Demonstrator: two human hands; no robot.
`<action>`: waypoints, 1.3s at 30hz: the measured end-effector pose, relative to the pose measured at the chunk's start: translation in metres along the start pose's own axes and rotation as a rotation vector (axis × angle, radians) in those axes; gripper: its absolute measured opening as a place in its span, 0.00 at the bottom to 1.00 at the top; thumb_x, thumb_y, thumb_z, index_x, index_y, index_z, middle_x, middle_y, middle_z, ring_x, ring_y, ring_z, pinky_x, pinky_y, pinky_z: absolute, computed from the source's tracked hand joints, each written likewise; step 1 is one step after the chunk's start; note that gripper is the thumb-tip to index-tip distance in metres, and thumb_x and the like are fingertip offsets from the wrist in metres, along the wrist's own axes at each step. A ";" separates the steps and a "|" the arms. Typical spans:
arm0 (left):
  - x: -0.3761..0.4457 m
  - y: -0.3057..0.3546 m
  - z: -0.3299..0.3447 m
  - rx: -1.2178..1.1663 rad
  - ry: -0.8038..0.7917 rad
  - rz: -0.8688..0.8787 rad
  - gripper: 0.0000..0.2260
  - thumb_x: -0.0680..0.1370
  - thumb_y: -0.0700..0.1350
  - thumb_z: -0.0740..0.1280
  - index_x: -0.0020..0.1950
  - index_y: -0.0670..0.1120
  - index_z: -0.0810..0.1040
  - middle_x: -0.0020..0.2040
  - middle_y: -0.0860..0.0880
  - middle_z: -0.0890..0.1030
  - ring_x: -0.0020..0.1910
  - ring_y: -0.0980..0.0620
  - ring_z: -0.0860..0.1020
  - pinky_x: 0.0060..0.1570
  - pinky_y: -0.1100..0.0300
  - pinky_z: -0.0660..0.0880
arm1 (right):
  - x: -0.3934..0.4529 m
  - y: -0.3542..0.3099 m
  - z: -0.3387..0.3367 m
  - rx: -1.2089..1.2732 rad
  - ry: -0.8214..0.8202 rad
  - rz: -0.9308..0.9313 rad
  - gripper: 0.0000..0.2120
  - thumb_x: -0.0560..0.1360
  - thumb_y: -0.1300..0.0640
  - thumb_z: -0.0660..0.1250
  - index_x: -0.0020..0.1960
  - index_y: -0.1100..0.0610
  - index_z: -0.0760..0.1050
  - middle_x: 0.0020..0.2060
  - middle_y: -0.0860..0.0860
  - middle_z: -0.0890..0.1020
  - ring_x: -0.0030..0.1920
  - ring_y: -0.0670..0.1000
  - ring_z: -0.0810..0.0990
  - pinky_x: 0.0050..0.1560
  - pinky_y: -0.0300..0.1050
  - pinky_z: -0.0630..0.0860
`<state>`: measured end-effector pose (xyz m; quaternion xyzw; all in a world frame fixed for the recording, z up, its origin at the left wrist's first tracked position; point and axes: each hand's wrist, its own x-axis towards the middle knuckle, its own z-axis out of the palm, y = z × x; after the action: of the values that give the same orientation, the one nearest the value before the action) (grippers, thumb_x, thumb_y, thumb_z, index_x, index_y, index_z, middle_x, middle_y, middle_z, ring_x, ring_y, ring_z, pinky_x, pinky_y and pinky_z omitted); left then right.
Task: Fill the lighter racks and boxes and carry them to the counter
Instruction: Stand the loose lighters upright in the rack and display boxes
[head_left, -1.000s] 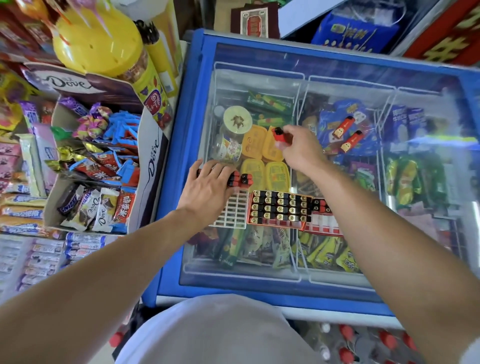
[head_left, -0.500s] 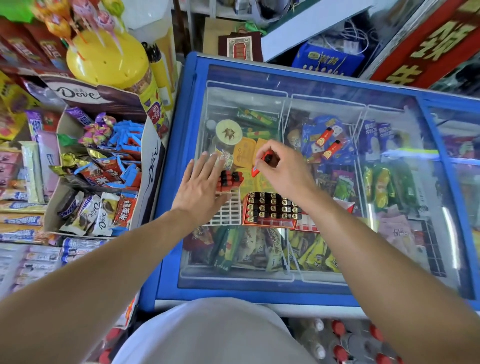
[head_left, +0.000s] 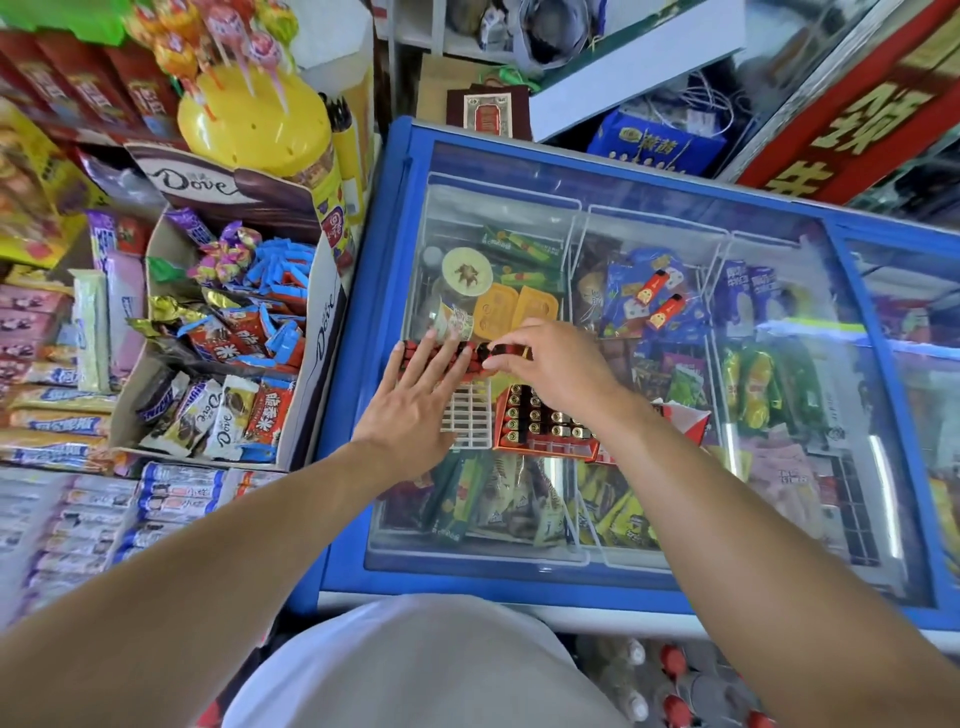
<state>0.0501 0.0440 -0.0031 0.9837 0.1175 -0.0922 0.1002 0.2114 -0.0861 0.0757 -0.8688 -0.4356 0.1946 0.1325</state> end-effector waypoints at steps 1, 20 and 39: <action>0.000 -0.002 0.001 -0.003 -0.001 0.010 0.46 0.80 0.56 0.63 0.81 0.49 0.30 0.82 0.48 0.32 0.79 0.46 0.28 0.77 0.42 0.32 | 0.000 0.001 0.003 -0.051 -0.012 -0.013 0.21 0.77 0.37 0.65 0.64 0.46 0.79 0.58 0.46 0.81 0.60 0.50 0.79 0.56 0.49 0.75; -0.002 0.000 -0.002 0.005 -0.057 0.005 0.49 0.79 0.58 0.65 0.80 0.49 0.27 0.80 0.48 0.28 0.77 0.45 0.26 0.75 0.42 0.28 | 0.000 0.001 0.037 -0.198 0.132 0.081 0.13 0.77 0.42 0.69 0.59 0.45 0.77 0.46 0.42 0.85 0.45 0.44 0.83 0.41 0.40 0.74; -0.004 -0.001 0.001 -0.182 -0.008 -0.047 0.48 0.77 0.49 0.68 0.82 0.49 0.34 0.82 0.48 0.32 0.77 0.44 0.25 0.77 0.45 0.33 | 0.001 0.007 0.034 -0.140 0.146 -0.013 0.23 0.77 0.45 0.69 0.71 0.48 0.73 0.68 0.46 0.77 0.66 0.47 0.77 0.62 0.46 0.75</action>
<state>0.0454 0.0435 -0.0036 0.9670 0.1482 -0.0874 0.1876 0.2010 -0.0874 0.0423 -0.8850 -0.4429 0.0989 0.1040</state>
